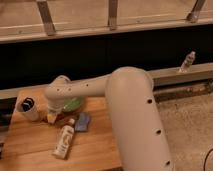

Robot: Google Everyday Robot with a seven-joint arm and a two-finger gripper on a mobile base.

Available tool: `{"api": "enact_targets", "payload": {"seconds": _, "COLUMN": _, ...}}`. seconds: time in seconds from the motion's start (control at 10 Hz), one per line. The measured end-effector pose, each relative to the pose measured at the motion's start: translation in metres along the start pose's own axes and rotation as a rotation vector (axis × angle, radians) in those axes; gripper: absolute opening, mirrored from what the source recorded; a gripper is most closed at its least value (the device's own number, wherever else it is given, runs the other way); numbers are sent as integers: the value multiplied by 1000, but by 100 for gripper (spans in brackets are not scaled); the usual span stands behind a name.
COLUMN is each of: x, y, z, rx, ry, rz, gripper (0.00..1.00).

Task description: Drag the pepper across the table

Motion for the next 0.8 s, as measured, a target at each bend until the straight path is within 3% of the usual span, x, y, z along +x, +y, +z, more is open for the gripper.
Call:
{"api": "enact_targets", "payload": {"seconds": 0.2, "x": 0, "y": 0, "z": 0, "rx": 0, "ry": 0, "rz": 0, "gripper": 80}}
{"api": "enact_targets", "payload": {"seconds": 0.8, "x": 1, "y": 0, "z": 0, "rx": 0, "ry": 0, "rz": 2, "gripper": 80}}
